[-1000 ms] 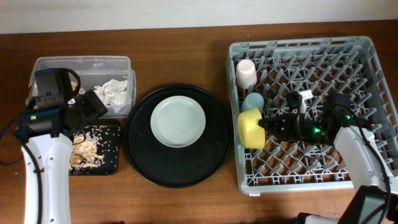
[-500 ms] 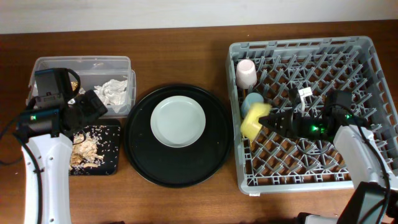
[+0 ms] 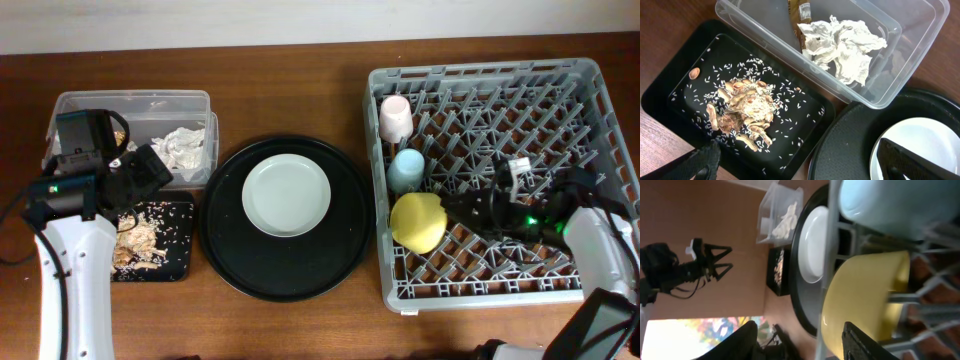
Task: Sort waste into correct bins and load items into the dishwasher rack
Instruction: 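Carry the yellow bowl with the right gripper and place it in the rack, then move the right gripper to the white plate and grasp its edge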
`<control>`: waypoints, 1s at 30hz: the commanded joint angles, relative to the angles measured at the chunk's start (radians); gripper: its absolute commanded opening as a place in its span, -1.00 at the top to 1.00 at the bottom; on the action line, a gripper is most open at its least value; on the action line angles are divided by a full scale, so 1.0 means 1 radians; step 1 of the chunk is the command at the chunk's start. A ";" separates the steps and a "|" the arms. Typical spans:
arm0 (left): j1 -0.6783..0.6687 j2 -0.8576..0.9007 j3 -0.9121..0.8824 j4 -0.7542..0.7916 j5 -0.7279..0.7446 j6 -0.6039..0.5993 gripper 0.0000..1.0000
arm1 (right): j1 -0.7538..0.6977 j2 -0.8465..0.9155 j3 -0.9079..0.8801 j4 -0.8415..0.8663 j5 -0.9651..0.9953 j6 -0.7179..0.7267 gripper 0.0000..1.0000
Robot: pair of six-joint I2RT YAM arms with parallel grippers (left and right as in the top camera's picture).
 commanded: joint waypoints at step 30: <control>0.006 -0.008 0.013 -0.002 -0.001 0.002 -0.99 | 1.006 0.522 0.533 0.432 1.215 0.468 0.10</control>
